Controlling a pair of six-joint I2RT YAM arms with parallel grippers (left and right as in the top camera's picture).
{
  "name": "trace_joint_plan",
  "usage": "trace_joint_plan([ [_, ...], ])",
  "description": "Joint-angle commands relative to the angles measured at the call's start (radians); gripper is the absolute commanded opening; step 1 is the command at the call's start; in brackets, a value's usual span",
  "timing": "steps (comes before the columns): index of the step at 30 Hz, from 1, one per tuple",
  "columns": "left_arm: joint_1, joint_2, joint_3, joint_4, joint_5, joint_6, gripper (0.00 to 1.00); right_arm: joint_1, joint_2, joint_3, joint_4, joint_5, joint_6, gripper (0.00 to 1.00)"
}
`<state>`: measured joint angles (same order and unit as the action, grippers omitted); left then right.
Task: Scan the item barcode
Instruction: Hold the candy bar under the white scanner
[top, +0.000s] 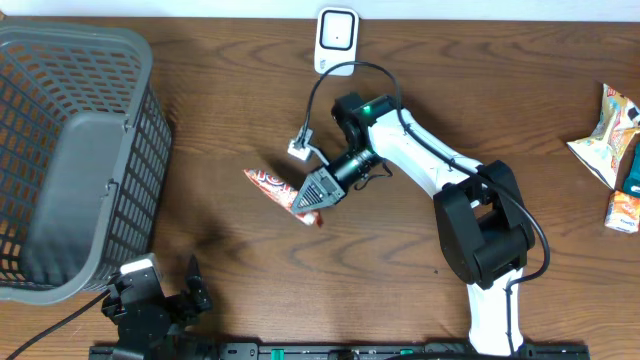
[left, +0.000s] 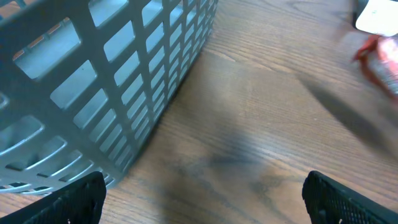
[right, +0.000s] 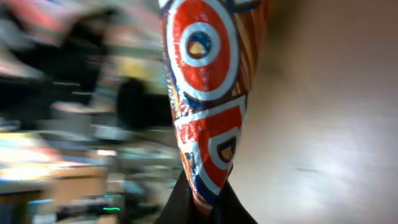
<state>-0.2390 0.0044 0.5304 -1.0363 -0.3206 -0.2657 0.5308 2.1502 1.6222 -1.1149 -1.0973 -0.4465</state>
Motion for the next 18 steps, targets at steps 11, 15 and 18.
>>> trace_joint_plan([
  [11,0.002,-0.002,0.003,0.001,-0.013,-0.002,0.98,-0.009,0.000,0.013,0.664,0.787,0.615,0.01],
  [15,0.002,-0.002,0.003,0.001,-0.013,-0.002,0.98,-0.014,0.001,0.013,0.747,0.936,0.655,0.01],
  [18,0.002,-0.002,0.003,0.001,-0.013,-0.002,0.98,-0.026,0.001,0.013,0.790,0.994,0.684,0.01],
])
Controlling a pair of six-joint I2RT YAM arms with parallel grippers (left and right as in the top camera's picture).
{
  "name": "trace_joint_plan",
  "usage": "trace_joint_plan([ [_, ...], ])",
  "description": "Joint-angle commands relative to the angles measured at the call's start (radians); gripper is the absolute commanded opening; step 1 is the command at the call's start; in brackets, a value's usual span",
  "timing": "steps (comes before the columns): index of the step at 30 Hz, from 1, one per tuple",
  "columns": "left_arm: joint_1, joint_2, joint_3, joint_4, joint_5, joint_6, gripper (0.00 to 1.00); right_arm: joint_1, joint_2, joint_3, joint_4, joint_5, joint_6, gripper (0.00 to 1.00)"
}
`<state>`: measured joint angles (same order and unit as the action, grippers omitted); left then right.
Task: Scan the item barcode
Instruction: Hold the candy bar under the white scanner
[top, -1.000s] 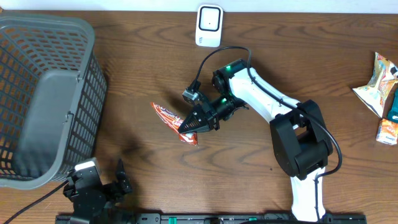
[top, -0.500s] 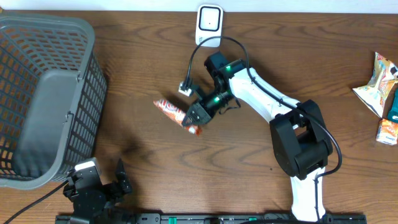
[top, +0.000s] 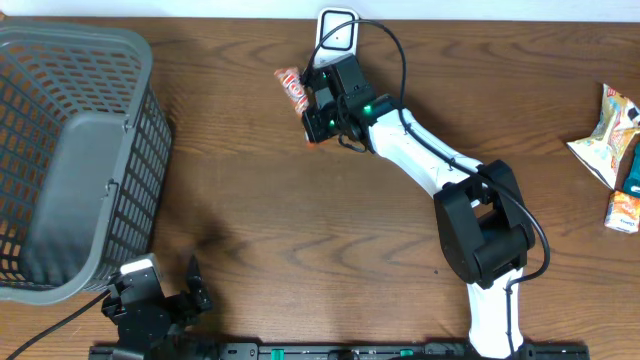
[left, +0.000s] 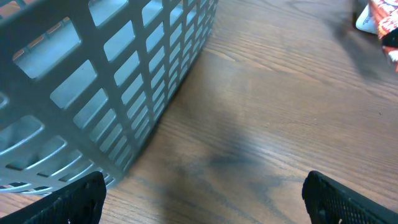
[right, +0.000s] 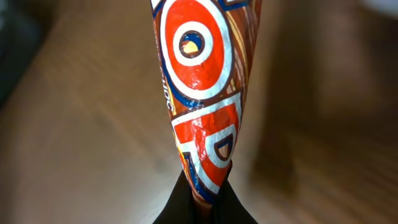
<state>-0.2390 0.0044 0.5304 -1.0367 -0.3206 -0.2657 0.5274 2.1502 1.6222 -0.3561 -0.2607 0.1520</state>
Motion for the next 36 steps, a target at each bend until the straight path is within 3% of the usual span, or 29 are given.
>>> trace_joint_plan([
  [1,0.002,-0.002,0.003,0.001,-0.013,-0.002,0.98,-0.030,0.001,0.013,0.053,0.172,0.095,0.01],
  [12,0.002,-0.002,0.003,0.001,-0.013,-0.002,0.98,-0.128,0.058,0.019,0.299,0.246,0.204,0.01],
  [16,0.002,-0.002,0.003,0.001,-0.013,-0.002,0.98,-0.134,0.129,0.096,0.308,0.225,0.199,0.01],
  [23,0.002,-0.002,0.003,0.001,-0.013,-0.002,0.98,-0.125,0.271,0.314,0.192,0.233,0.200,0.01],
  [28,0.002,-0.002,0.003,0.001,-0.013,-0.002,0.98,-0.122,0.275,0.348,0.134,0.297,0.218,0.01],
  [36,0.002,-0.002,0.003,0.001,-0.013,-0.002,0.98,-0.163,0.215,0.497,-0.297,0.317,0.214,0.01],
])
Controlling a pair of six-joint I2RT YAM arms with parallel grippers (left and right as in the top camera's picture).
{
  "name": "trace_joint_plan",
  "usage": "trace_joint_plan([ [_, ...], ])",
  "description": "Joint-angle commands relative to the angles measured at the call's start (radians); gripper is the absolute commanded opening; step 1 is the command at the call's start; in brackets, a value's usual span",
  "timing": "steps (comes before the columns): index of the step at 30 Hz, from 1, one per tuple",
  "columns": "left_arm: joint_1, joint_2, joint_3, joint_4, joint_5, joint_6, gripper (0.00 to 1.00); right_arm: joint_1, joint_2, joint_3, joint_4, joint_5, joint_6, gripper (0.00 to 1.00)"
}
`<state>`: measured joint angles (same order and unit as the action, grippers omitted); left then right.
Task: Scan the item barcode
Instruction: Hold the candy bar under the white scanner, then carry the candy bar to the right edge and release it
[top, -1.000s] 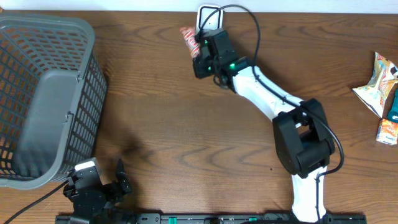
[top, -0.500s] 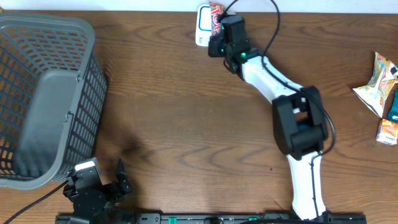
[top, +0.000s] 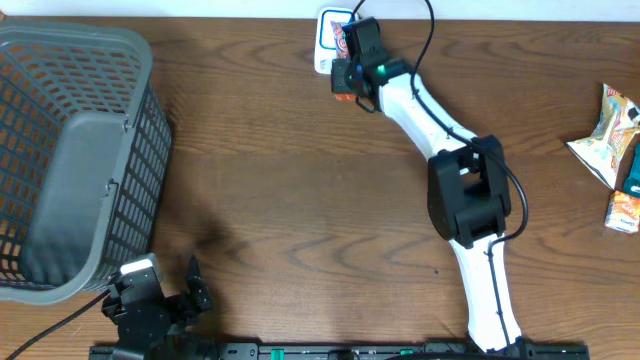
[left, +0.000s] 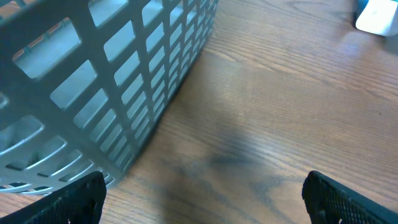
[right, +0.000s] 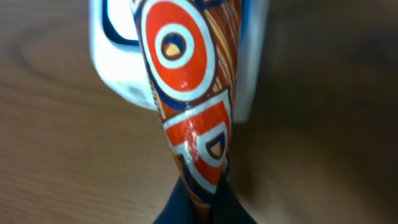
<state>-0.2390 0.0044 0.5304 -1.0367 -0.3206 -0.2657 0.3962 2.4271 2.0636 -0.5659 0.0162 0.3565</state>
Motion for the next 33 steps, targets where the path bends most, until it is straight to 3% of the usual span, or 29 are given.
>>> trace_joint_plan([
  [1,0.002,-0.002,0.003,0.001,-0.013,-0.002,0.98,-0.043,-0.075,0.060,-0.125,0.050,0.010,0.01],
  [8,0.002,-0.002,0.003,0.001,-0.013,-0.002,0.98,-0.205,-0.139,0.062,-0.423,0.297,0.010,0.01],
  [16,0.002,-0.002,0.003,0.001,-0.013,-0.002,0.98,-0.476,-0.134,-0.026,-0.452,0.666,0.048,0.01],
  [24,0.002,-0.002,0.003,0.001,-0.013,-0.002,0.98,-0.686,-0.134,-0.056,-0.341,0.488,0.008,0.01],
  [33,0.002,-0.002,0.003,0.001,-0.013,-0.002,0.98,-0.777,-0.122,-0.065,-0.335,0.269,0.009,0.01],
])
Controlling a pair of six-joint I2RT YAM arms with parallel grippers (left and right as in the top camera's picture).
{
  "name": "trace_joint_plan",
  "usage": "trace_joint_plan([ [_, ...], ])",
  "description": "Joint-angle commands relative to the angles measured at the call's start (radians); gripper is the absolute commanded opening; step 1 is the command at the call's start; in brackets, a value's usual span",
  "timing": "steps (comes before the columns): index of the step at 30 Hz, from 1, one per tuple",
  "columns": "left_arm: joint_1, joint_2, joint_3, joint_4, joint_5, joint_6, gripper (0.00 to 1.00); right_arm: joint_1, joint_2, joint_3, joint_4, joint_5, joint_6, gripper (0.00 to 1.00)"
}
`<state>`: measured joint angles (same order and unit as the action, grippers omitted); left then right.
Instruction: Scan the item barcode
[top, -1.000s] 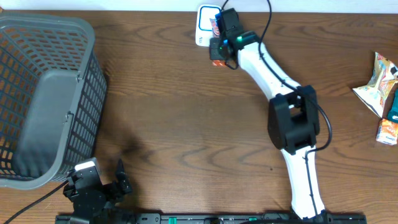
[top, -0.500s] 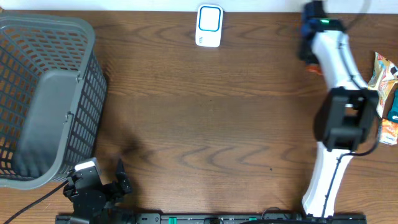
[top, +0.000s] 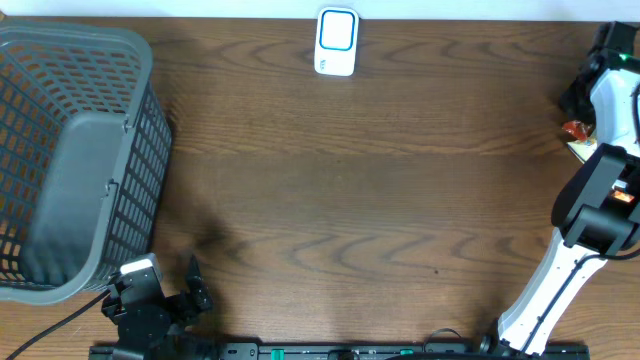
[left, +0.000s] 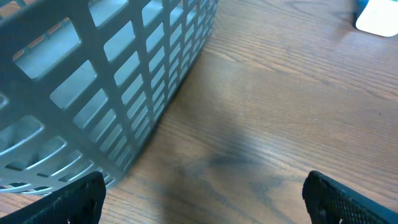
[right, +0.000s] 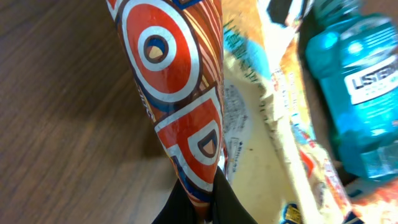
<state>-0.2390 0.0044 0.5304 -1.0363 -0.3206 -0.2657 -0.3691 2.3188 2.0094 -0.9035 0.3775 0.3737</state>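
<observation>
The item is a cone-shaped wrapper (right: 177, 93) with red, white and blue rings. My right gripper (right: 200, 202) is shut on its narrow end. In the overhead view that gripper (top: 573, 127) is at the table's far right edge, where only a red scrap of the item shows beside the arm. The white scanner (top: 336, 42) with its blue window stands at the back middle, far from the item. My left gripper (left: 205, 205) rests open at the front left with nothing between its fingers (left: 74, 202).
A grey mesh basket (top: 70, 150) fills the left side and stands close to the left gripper (top: 190, 290). Under the held item lie a yellow snack packet (right: 267, 143) and a blue mouthwash bottle (right: 360, 93). The right arm hides most of that pile from overhead.
My right gripper, still shut on the cone wrapper, was over the scanner at the back middle and is now at the far right edge over the pile of goods. The left arm is unchanged.
My right gripper first held the cone wrapper low over the middle of the table. Then it held it just left of the scanner, then directly over the scanner's face. Now it holds it over the goods at the far right.
</observation>
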Motion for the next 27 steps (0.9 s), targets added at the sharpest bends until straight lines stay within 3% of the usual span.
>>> trace_joint_plan([
  [1,0.002,-0.002,0.003,0.001,-0.013,-0.002,0.98,-0.016,-0.008,-0.011,-0.001,-0.092,-0.008,0.01],
  [3,0.002,-0.002,0.003,0.001,-0.013,-0.002,0.98,-0.020,0.008,-0.011,-0.013,-0.088,-0.014,0.01],
  [4,0.002,-0.002,0.003,0.001,-0.013,-0.002,0.98,-0.021,0.015,-0.011,-0.026,-0.082,-0.016,0.08],
  [5,0.002,-0.002,0.003,0.001,-0.013,-0.002,0.98,-0.023,0.021,-0.011,-0.037,-0.072,-0.016,0.22],
  [7,0.002,-0.002,0.003,0.001,-0.013,-0.002,0.98,-0.025,0.023,-0.011,-0.066,-0.054,-0.015,0.70],
  [9,0.002,-0.002,0.003,0.001,-0.013,-0.002,0.98,-0.026,-0.012,-0.009,-0.108,-0.054,-0.015,0.99],
  [27,0.002,-0.002,0.003,0.001,-0.013,-0.002,0.98,0.011,-0.645,-0.009,-0.415,-0.418,-0.022,0.99],
])
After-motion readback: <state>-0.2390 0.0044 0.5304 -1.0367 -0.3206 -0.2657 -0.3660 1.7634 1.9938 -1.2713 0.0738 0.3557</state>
